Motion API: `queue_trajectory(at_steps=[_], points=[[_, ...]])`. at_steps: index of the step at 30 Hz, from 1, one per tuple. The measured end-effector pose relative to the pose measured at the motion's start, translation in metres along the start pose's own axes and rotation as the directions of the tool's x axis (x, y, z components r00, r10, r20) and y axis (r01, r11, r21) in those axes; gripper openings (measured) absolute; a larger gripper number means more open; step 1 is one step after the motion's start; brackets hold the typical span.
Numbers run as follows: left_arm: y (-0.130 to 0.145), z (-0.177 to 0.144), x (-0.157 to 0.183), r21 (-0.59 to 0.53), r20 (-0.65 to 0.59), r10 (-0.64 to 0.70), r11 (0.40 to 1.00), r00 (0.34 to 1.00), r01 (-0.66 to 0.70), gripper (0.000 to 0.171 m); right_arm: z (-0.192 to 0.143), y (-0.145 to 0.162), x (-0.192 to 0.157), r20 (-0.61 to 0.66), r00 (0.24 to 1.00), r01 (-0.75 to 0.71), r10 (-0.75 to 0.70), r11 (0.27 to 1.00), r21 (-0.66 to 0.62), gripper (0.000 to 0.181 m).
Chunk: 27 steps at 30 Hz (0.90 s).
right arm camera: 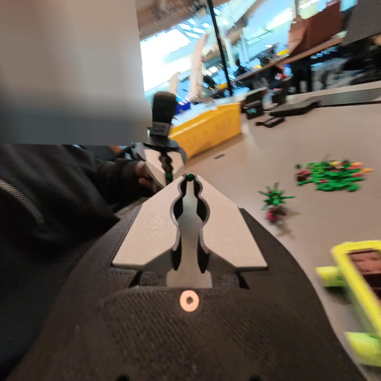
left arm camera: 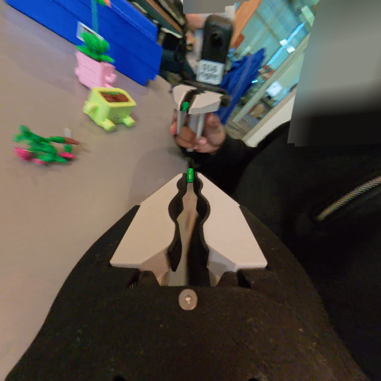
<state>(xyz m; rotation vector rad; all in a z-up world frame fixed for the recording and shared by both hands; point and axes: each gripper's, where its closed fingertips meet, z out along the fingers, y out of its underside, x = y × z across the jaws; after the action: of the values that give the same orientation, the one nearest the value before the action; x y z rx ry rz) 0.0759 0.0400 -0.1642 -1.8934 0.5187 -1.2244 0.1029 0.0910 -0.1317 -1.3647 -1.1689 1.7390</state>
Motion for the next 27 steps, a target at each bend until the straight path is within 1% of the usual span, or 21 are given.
queue_trajectory(at_steps=[1,3,5,7,9,11,12,13,15,16,17,19,22,24,27], points=[[-0.009,-0.004,-0.015,0.003,0.091,0.053,0.999,0.994,-0.054,0.003,0.004,-0.005,0.012,-0.072,0.996,0.047,-0.05,0.998,-0.044,0.004],[-0.035,-0.018,-0.049,0.002,0.275,0.149,0.988,0.95,-0.155,0.003,0.011,-0.018,0.041,-0.207,0.966,0.123,-0.156,0.979,-0.162,0.005],[-0.06,-0.033,-0.095,-0.058,0.471,0.23,0.971,0.851,-0.23,0.003,0.022,-0.031,0.067,-0.26,0.933,0.17,-0.25,0.941,-0.294,0.005],[-0.072,-0.041,-0.14,-0.178,0.586,0.305,0.952,0.751,-0.247,0.003,0.035,-0.037,0.095,-0.262,0.909,0.187,-0.324,0.879,-0.439,0.005],[-0.075,-0.041,-0.175,-0.302,0.63,0.382,0.923,0.676,-0.24,0.003,0.049,-0.034,0.124,-0.239,0.89,0.189,-0.388,0.792,-0.581,0.005],[-0.071,-0.036,-0.203,-0.427,0.636,0.475,0.873,0.608,-0.236,0.003,0.06,-0.022,0.158,-0.202,0.87,0.185,-0.449,0.678,-0.712,0.005],[-0.07,-0.034,-0.212,-0.47,0.63,0.509,0.851,0.587,-0.234,0.003,0.064,-0.014,0.176,-0.187,0.86,0.176,-0.475,0.621,-0.764,0.005],[-0.07,-0.032,-0.22,-0.491,0.627,0.527,0.839,0.574,-0.233,0.003,0.066,-0.006,0.193,-0.176,0.846,0.173,-0.503,0.571,-0.803,0.005],[-0.071,-0.027,-0.226,-0.485,0.62,0.515,0.845,0.592,-0.227,0.003,0.067,0.004,0.221,-0.166,0.811,0.166,-0.561,0.492,-0.854,0.005],[-0.071,-0.026,-0.227,-0.472,0.619,0.496,0.855,0.609,-0.218,0.003,0.068,0.009,0.228,-0.157,0.806,0.163,-0.571,0.469,-0.868,0.005],[-0.071,-0.026,-0.229,-0.461,0.617,0.48,0.863,0.623,-0.208,0.003,0.071,0.014,0.23,-0.146,0.812,0.164,-0.565,0.46,-0.873,0.005],[-0.067,-0.025,-0.231,-0.451,0.6,0.454,0.872,0.658,-0.191,0.003,0.077,0.021,0.228,-0.123,0.831,0.173,-0.543,0.461,-0.871,0.005],[-0.066,-0.019,-0.228,-0.402,0.566,0.389,0.9,0.727,-0.169,0.003,0.082,0.024,0.23,-0.111,0.828,0.183,-0.549,0.453,-0.872,0.004],[-0.067,-0.018,-0.229,-0.393,0.563,0.378,0.905,0.735,-0.165,0.003,0.083,0.025,0.229,-0.107,0.83,0.187,-0.548,0.453,-0.872,0.005],[-0.068,-0.018,-0.234,-0.411,0.568,0.395,0.896,0.722,-0.167,0.003,0.083,0.025,0.229,-0.111,0.836,0.177,-0.538,0.456,-0.872,0.007]])
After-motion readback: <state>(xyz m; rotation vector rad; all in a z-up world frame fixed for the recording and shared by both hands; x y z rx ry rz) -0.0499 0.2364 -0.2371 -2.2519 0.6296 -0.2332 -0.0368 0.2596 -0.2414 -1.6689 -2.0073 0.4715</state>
